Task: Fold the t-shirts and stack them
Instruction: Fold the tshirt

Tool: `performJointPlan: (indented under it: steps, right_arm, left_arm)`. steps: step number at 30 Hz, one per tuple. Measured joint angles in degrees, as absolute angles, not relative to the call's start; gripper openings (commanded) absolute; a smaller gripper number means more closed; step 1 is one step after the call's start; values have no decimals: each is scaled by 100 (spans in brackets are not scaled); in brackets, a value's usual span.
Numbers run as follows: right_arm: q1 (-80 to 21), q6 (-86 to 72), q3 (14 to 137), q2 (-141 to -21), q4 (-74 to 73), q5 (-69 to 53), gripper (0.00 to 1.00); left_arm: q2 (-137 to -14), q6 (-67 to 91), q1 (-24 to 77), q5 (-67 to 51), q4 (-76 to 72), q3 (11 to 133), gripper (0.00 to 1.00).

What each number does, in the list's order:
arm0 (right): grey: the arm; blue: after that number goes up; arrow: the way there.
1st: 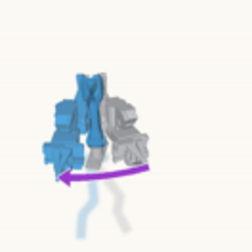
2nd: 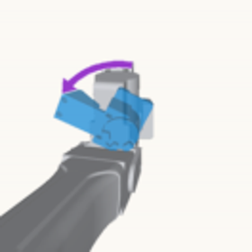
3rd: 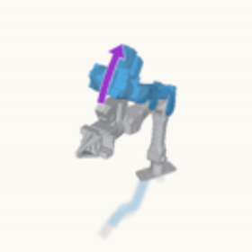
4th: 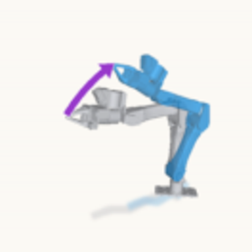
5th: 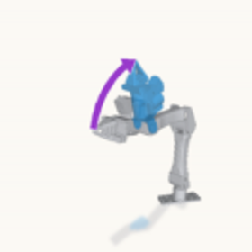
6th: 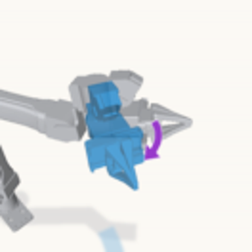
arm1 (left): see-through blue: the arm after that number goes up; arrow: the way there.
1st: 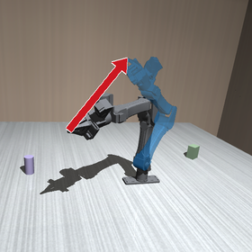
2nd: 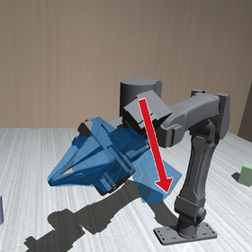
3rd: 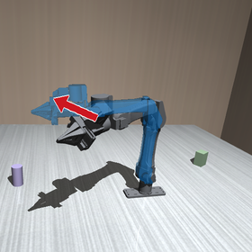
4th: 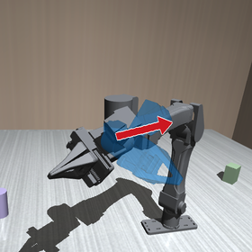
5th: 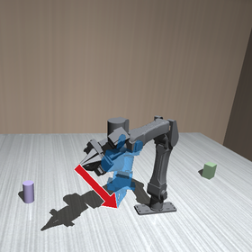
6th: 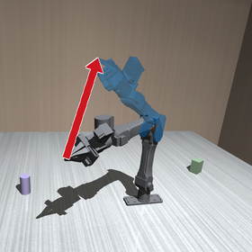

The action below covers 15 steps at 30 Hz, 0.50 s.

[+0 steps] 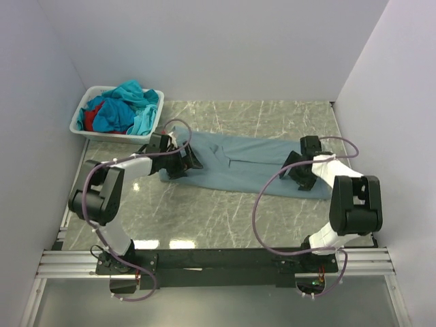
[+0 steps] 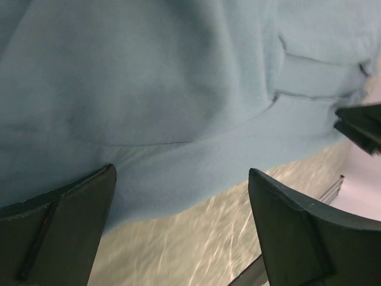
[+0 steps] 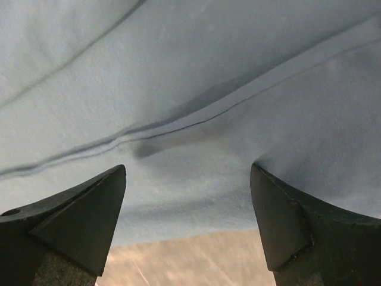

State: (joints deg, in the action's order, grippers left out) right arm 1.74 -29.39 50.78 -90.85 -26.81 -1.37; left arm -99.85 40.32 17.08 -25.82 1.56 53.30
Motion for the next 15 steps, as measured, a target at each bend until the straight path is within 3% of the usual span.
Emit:
performJointPlan:
  steps: [6, 11, 15]
  right_arm:
    - [-628, -2692, 5089, -8523, -3452, -56, 91]
    - [-1549, -1861, 6182, -8646, -3087, -805, 91]
    - [-2130, -1249, 7531, -9561, -2773, -1337, 89]
  left_arm:
    - [-9354, 4077, 1708, -2095, 766, 5109, 99]
    - [-9174, 4110, 1702, -1855, 902, 5256, 99]
    - [-9367, 4128, 1697, -1920, 819, 5511, 99]
